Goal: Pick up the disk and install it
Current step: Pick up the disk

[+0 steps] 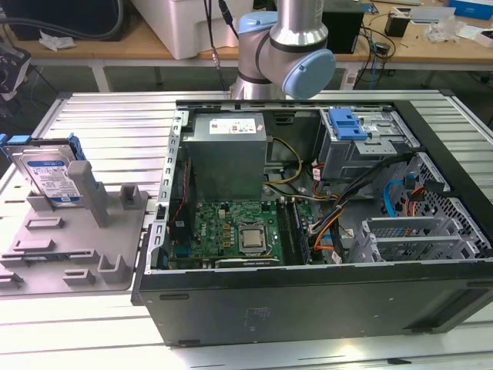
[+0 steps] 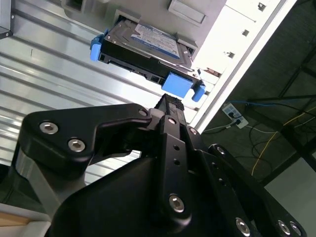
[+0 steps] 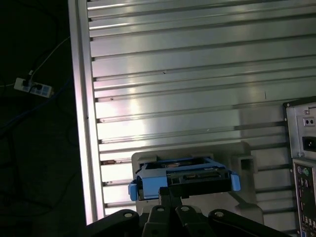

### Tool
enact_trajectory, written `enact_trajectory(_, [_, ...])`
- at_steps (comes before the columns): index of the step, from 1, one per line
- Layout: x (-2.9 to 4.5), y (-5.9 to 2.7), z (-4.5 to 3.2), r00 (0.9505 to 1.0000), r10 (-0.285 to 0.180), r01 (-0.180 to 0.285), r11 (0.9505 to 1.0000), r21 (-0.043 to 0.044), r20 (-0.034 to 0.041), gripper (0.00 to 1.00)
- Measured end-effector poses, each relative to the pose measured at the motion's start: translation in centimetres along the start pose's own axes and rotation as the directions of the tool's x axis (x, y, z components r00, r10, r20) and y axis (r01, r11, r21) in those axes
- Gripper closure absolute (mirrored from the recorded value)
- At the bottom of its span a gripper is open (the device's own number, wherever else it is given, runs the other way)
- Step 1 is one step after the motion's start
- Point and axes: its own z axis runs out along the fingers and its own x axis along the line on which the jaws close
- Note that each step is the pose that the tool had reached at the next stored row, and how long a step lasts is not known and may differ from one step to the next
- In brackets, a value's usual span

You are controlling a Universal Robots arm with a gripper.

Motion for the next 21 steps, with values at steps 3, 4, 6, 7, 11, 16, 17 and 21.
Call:
enact_trajectory(3, [0.0, 0.0, 0.0, 1.0, 0.001, -0.001, 1.0, 0.0, 0.0, 0.89])
enact_trajectory(4, [0.0, 0.0, 0.0, 1.0, 0.001, -0.001, 1.0, 0.0, 0.0, 0.89])
enact_trajectory(6, [0.0, -0.01, -0.01, 1.0, 0.001, -0.001, 1.0, 0.0009, -0.0003, 0.89])
enact_trajectory(7, [0.0, 0.0, 0.01, 1.0, -0.004, 0.004, 1.0, 0.0012, -0.0009, 0.89])
enact_trajectory(11, [0.0, 0.01, 0.02, 0.9981, -0.061, 0.061, 0.9981, 0.0027, -0.0058, 0.89])
enact_trajectory(16, [0.0, 0.02, 0.06, 0.9863, -0.164, 0.165, 0.9864, 0.0048, -0.0116, 0.89])
enact_trajectory(17, [0.0, 0.01, 0.08, 0.9795, -0.201, 0.201, 0.9796, 0.0054, -0.0135, 0.89])
enact_trajectory(21, [0.0, 0.02, 0.19, 0.9335, -0.358, 0.358, 0.9336, 0.0067, -0.022, 0.89])
